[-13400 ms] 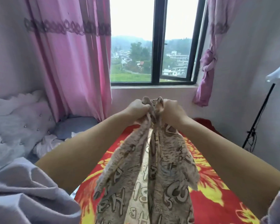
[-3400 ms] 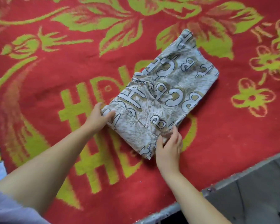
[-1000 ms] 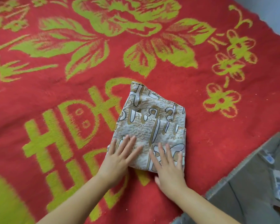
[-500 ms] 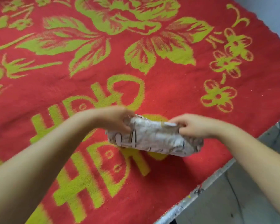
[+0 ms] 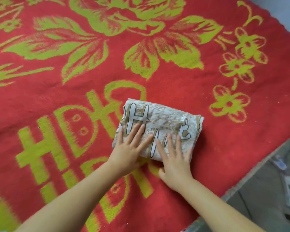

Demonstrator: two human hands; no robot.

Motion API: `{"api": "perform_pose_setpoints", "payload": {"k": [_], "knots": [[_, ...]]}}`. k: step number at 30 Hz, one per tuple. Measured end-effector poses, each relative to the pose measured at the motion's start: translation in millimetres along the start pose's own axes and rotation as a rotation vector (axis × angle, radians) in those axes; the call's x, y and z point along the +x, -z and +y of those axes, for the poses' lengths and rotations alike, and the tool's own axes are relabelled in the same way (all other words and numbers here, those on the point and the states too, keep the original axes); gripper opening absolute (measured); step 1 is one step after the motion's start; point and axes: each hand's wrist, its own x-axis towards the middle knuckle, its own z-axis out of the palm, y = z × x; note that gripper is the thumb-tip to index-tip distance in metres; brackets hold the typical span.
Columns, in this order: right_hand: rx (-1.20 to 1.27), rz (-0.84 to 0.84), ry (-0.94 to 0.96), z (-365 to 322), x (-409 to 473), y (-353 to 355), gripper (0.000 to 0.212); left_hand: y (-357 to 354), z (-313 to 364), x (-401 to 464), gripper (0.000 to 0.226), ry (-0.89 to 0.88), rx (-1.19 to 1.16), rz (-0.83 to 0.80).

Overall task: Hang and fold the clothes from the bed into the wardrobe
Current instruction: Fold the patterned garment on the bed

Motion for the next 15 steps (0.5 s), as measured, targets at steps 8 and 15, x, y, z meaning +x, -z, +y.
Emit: {"api": "perform_pose_setpoints", "payload": {"k": [8, 15], "knots": [[-0.049, -0.133, -0.065, 4, 42, 51, 0.083, 23, 14, 29, 0.089, 0.205, 0.021, -0.164], [-0.13, -0.123, 0.048, 6, 13, 182, 0.078, 159, 19, 8, 0.086, 0.344, -0.052, -0.179]]}}
